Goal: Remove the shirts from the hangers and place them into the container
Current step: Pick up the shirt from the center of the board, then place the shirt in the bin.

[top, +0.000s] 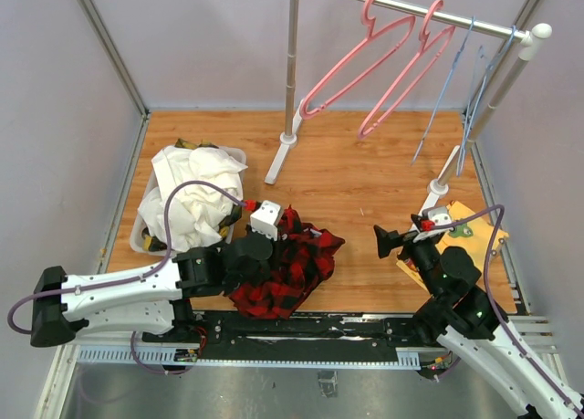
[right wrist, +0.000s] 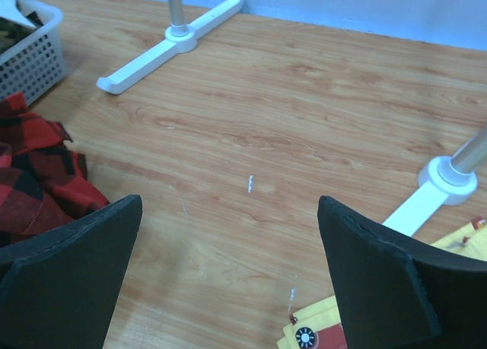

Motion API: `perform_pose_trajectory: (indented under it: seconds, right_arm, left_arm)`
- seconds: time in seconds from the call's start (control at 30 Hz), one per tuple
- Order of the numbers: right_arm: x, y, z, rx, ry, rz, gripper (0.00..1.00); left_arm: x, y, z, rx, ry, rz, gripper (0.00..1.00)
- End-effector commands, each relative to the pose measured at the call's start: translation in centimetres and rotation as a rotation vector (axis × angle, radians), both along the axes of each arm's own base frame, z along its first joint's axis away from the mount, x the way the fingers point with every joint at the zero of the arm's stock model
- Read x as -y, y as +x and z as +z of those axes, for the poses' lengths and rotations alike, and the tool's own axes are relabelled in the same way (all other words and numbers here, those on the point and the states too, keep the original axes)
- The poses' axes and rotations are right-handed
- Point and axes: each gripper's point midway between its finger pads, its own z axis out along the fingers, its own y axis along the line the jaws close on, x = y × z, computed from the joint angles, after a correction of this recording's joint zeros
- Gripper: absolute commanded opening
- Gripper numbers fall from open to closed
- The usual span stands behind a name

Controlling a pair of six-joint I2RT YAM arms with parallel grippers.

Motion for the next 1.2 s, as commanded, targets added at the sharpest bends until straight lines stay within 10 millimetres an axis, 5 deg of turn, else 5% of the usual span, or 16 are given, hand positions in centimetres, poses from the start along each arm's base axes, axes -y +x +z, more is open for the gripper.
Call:
perform_pose_trajectory:
  seconds: [0.0,0.2,0.53,0.7,0.87,1.17]
  right_arm:
    - [-2.0,-0.5,1.5,0.074,0.013,0.121,0.99]
    - [-2.6,-0.7,1.5,0.074,0.008,0.155,1.00]
    - [-8.7,-3.9,2.1,0.113,-0.002,0.551,1.00]
    - [-10.3,-4.9,1.8,0.092,-0.009,0.659,1.00]
    - [-9.9,-4.4,1.2,0.064,-0.025,0.621,1.00]
    - [-9.5,-4.0,1.1,0.061,-0.029,0.590,1.00]
  left_arm:
    - [0.5,0.2,5.0,0.058,-0.117,-0.021,0.00]
    - [0.0,0.4,8.6,0.109,-0.134,-0.043,0.01]
    - [-0.2,-0.2,13.0,0.141,-0.188,-0.117,0.01]
    - [-0.9,-0.9,16.0,0.166,-0.265,-0.141,0.01]
    - [-3.6,0.4,18.5,0.244,-0.200,-0.040,0.00]
    - [-13.6,6.3,23.9,0.360,0.054,0.441,0.01]
